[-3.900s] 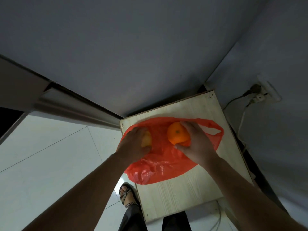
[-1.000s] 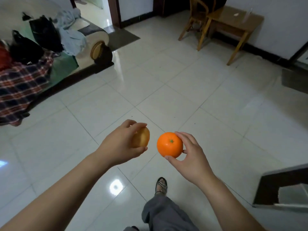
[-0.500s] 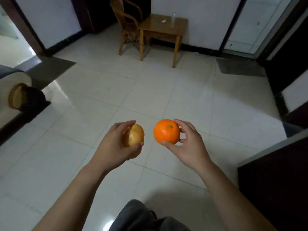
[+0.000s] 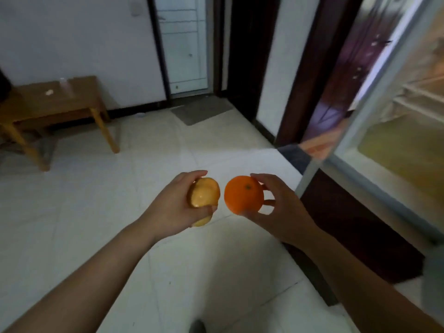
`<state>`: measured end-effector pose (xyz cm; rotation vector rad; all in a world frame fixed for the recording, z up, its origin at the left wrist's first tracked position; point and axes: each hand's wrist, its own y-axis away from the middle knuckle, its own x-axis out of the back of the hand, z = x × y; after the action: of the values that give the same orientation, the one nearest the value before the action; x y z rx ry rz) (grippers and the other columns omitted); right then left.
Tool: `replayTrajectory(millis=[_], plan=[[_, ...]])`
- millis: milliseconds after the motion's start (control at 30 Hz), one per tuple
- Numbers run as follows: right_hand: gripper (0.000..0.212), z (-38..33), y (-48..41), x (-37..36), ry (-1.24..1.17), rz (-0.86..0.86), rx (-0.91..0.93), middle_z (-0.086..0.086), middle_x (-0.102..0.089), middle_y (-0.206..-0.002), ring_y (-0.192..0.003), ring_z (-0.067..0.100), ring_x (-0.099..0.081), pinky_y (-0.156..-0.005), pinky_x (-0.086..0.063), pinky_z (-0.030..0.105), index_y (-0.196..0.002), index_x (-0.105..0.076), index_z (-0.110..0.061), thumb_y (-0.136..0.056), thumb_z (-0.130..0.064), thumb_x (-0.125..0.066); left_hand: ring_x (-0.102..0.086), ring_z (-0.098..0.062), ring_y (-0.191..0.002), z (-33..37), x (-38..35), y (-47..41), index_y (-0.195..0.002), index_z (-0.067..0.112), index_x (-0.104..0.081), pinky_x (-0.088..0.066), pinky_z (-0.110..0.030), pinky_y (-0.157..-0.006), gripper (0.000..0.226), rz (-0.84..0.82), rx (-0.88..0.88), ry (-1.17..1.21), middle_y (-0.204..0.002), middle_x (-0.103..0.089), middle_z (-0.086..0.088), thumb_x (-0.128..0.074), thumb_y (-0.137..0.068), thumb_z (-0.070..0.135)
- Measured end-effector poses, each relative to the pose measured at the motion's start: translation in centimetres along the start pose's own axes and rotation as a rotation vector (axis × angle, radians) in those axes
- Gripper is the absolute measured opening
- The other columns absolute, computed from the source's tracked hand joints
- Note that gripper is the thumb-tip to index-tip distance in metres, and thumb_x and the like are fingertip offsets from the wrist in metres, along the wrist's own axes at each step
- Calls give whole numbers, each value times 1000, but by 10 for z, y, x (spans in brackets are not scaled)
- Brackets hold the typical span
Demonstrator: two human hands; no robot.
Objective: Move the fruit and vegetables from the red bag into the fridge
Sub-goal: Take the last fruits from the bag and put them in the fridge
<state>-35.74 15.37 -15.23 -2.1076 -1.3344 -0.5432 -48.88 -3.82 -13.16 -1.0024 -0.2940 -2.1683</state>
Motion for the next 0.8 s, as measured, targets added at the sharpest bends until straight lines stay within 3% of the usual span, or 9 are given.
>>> replayTrajectory(millis=[133,300,467,567,633,700,800], plan=[[72,28,-9,37,77,198,-188,-19,-39,-127,-115,2,-42,-84,-39,9,-128,-37,-36,-68,-39,-78,-40,-4,-110,31,-30,-90,-136,35,-34,-41,-25,-85,76,-151,-145,76,-125,-36,18,-74,-71,42],[72,61,10,103,118,426,-370,-16,-43,-128,-112,-6,-43,-91,-46,24,-128,-42,-36,-67,-37,-80,-41,-6,-112,94,-90,-172,-133,26,-38,-43,-27,-90,70,-364,-411,155,-134,-44,6,-74,-74,33],[72,103,28,168,145,674,-485,-21,-44,-126,-115,7,-49,-86,-53,35,-125,-44,-41,-64,-37,-82,-43,-5,-112,168,-155,-236,-131,31,-40,-41,-27,-89,70,-528,-632,213,-123,-43,15,-77,-72,33],[73,130,26,209,223,798,-525,-13,-47,-128,-113,6,-49,-84,-50,26,-127,-46,-36,-63,-35,-83,-41,-1,-109,213,-191,-275,-132,33,-39,-39,-19,-89,72,-544,-764,195,-117,-38,24,-77,-71,32],[73,149,18,238,255,864,-523,-13,-48,-126,-109,-1,-50,-80,-49,17,-126,-45,-36,-63,-33,-83,-39,3,-107,243,-214,-305,-133,32,-39,-34,-6,-85,73,-531,-845,172,-119,-39,20,-77,-71,33],[73,168,7,268,230,925,-504,-12,-50,-125,-109,-6,-49,-75,-48,9,-125,-45,-36,-63,-27,-83,-38,4,-107,273,-232,-335,-132,31,-40,-31,-2,-81,75,-517,-913,184,-121,-40,16,-78,-68,37],[72,195,-8,310,192,1008,-474,-7,-53,-125,-110,2,-53,-78,-51,15,-125,-49,-31,-62,-26,-85,-37,7,-105,315,-256,-375,-130,31,-43,-30,-2,-81,74,-484,-1000,214,-121,-41,17,-70,-62,43]])
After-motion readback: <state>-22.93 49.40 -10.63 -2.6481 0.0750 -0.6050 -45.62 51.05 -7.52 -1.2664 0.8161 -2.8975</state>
